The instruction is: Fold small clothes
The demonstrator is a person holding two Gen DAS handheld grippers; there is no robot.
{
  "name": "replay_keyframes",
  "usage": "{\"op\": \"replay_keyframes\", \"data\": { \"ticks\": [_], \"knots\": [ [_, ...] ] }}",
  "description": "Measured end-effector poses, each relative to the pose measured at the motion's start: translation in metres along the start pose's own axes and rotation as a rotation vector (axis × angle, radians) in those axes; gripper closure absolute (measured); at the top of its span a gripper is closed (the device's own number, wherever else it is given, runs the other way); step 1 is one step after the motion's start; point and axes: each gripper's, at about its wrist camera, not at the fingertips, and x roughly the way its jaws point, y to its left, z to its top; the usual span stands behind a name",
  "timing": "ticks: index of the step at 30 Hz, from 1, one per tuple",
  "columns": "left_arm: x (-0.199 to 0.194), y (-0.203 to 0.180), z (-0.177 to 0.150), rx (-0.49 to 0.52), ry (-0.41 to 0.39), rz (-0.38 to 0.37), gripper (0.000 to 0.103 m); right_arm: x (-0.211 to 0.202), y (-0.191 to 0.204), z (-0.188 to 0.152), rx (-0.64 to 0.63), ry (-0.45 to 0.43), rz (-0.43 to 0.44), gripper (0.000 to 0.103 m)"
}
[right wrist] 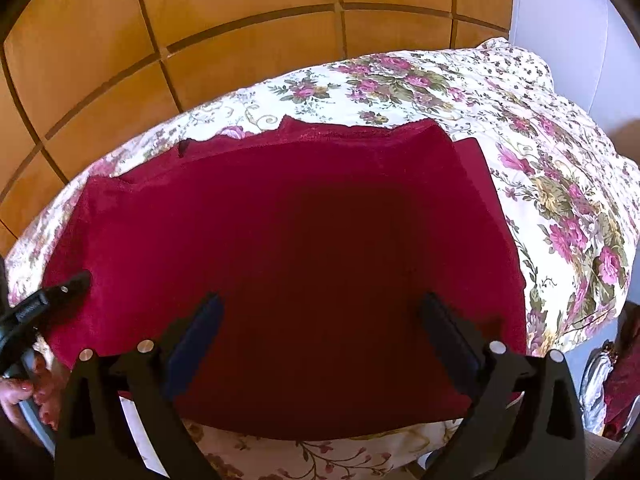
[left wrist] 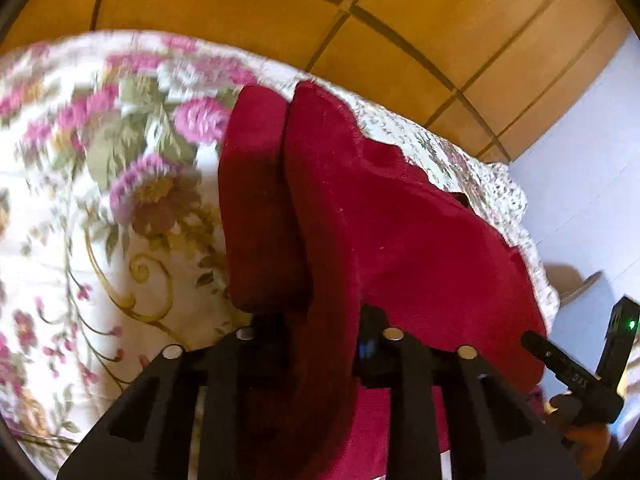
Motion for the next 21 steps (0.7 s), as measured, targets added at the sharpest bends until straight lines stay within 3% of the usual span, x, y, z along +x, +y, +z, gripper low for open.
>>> {"op": "replay_keyframes", "data": {
  "ticks": [3, 6, 14, 21],
  "knots": [
    [-0.010, -0.011, 0.003, 0.020, -0.044, 0.002, 0.083, 0.022, 0.018, -0.011, -0.161, 0.028, -0.109, 0.002],
    [-0.019, -0.017, 0.009, 0.008, -0.071, -0.027, 0.083, 0.026, 0.025, -0.015, -0.208, -0.002, -0.146, 0.002],
    [-0.039, -0.029, 0.016, -0.006, -0.114, -0.099, 0.084, 0.011, 0.003, -0.007, -0.100, 0.026, -0.064, 0.002],
    [-0.054, -0.056, 0.022, 0.033, -0.149, -0.141, 0.084, -0.009, -0.006, 0.006, -0.069, -0.040, -0.104, 0.002]
  ]
}}
